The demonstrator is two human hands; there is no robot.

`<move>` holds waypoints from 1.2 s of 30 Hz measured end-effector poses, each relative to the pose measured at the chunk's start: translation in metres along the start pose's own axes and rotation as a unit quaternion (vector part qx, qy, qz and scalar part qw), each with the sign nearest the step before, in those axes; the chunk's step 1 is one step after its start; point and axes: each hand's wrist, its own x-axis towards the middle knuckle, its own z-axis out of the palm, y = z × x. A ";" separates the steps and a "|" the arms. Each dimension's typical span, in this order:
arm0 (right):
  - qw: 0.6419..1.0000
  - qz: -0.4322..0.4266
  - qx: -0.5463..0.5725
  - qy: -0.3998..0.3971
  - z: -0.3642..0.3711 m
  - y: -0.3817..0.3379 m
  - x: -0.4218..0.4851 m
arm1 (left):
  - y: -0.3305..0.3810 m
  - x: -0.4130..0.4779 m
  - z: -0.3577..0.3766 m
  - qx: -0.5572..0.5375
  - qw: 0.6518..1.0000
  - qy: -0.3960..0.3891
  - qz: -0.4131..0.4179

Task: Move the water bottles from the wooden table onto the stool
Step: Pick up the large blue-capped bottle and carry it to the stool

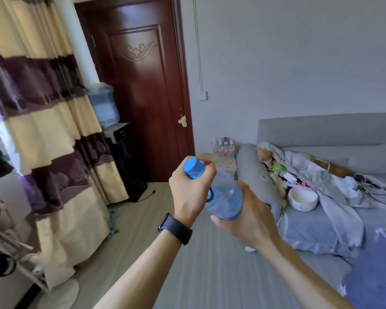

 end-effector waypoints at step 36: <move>0.985 0.053 0.069 -0.148 0.253 0.255 0.809 | -0.499 0.681 0.340 0.069 0.970 -0.018 -0.231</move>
